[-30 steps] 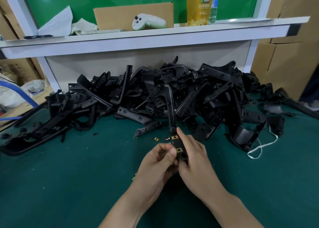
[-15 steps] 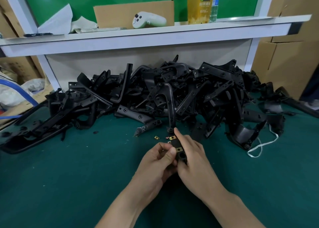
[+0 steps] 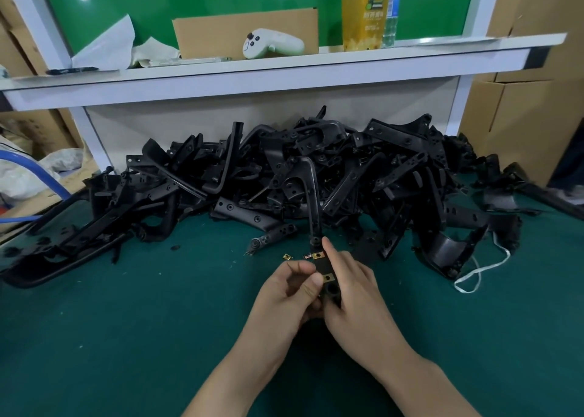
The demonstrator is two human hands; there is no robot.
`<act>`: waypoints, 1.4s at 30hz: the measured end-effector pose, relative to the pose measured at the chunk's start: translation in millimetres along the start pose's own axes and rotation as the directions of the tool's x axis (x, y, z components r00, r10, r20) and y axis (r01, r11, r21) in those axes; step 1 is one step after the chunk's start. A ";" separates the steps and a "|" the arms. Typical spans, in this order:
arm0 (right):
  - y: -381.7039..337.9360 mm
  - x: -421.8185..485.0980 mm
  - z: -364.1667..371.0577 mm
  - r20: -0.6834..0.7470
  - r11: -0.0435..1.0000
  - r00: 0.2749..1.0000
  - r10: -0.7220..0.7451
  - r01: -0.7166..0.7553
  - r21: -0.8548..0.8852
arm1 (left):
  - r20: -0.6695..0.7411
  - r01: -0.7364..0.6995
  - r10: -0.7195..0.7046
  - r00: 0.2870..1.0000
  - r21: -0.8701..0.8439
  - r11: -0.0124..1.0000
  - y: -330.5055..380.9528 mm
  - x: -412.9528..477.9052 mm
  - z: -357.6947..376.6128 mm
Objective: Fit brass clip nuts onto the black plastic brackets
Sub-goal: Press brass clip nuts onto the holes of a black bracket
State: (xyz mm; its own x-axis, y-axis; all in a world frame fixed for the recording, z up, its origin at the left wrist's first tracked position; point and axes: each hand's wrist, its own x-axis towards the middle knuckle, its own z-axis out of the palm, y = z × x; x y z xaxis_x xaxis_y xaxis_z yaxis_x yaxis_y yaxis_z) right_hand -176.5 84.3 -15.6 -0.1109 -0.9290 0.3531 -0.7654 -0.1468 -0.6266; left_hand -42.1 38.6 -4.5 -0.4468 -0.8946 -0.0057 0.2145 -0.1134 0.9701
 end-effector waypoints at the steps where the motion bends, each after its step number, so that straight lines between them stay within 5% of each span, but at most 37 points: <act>1: 0.5 1.1 1.5 -0.014 1.000 1.000 -0.012 0.011 -0.026 | -0.015 0.000 0.000 1.000 0.000 1.000 0.3 1.0 -0.1; 4: -2.3 3.0 3.5 -0.053 0.985 0.998 -0.045 0.036 -0.171 | -0.056 -0.007 0.009 0.998 0.030 1.000 2.1 -1.8 3.7; 7: -2.2 -0.2 2.7 -0.022 0.960 1.000 -0.022 0.015 -0.281 | -0.073 -0.061 0.081 0.994 0.238 0.969 -1.1 -9.1 10.1; 10: -5.3 1.1 0.8 -0.037 0.975 0.999 -0.032 0.024 -0.222 | -0.054 -0.154 0.186 0.981 0.361 0.920 5.1 -11.2 12.0; 18: -0.7 7.7 -11.6 -0.100 0.972 0.986 0.132 -0.109 0.207 | -0.189 -0.203 0.284 0.940 0.361 0.910 10.5 -5.5 2.3; 23: 5.1 11.8 -21.4 -0.084 0.973 0.987 0.139 -0.120 0.198 | -0.124 -0.166 0.257 0.958 0.492 0.854 2.7 -6.8 -0.9; 28: 3.4 11.3 -22.1 -0.103 0.971 0.986 0.134 -0.110 0.212 | -0.103 -0.129 0.289 0.952 0.719 0.683 -6.5 -5.5 -1.1; 42: 6.1 10.0 -26.1 0.023 0.975 0.996 0.088 -0.091 0.205 | 0.044 -0.254 0.342 0.939 0.757 0.602 -6.1 -3.9 -13.4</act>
State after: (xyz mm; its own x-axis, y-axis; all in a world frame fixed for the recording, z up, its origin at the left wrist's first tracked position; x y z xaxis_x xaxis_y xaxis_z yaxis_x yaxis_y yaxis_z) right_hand -198.8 82.9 2.2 -0.1636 -0.9458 0.2806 -0.6059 -0.1281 -0.7851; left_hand -30.1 37.0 -13.6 -0.3839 -0.8597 0.3368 -0.4142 0.4864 0.7693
